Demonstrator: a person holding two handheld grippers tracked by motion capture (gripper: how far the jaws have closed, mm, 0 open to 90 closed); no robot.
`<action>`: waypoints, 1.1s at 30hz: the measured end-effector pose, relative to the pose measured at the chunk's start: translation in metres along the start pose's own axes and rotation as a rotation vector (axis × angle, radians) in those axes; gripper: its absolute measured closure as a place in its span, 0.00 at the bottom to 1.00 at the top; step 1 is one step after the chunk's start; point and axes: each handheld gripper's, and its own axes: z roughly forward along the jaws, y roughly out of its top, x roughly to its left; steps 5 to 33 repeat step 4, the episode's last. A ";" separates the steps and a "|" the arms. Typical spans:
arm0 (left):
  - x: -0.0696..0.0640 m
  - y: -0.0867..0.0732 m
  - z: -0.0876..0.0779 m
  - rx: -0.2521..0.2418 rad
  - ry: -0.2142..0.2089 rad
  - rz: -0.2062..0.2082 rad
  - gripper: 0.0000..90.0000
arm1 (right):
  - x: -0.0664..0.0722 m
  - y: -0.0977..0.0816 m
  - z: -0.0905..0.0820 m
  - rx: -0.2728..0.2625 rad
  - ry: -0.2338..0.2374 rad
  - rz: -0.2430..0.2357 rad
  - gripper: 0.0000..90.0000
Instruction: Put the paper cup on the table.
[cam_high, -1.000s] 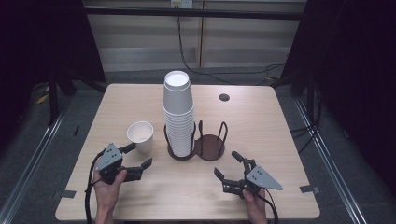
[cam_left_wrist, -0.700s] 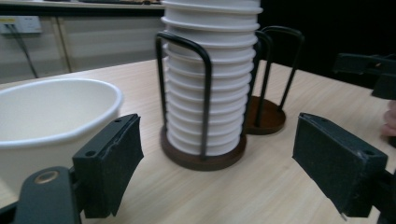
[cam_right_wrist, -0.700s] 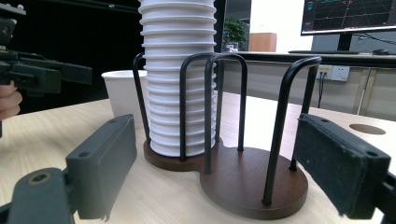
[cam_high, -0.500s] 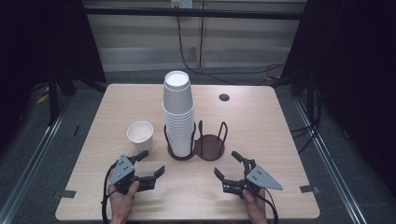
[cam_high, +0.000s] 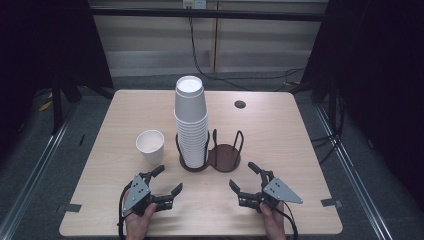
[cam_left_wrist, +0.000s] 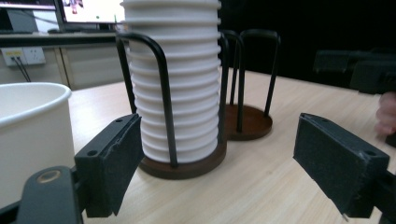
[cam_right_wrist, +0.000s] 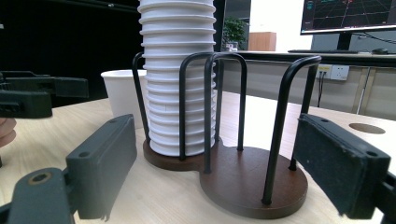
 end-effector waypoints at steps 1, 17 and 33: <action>0.001 0.000 -0.001 -0.014 0.008 0.004 0.17 | 0.000 0.000 0.000 -0.001 0.000 -0.001 0.14; -0.001 -0.001 -0.002 -0.021 0.014 0.010 0.17 | 0.000 0.000 0.000 0.000 -0.003 -0.001 0.14; -0.001 -0.001 -0.002 -0.021 0.014 0.010 0.17 | 0.000 0.000 0.000 0.000 -0.003 -0.001 0.14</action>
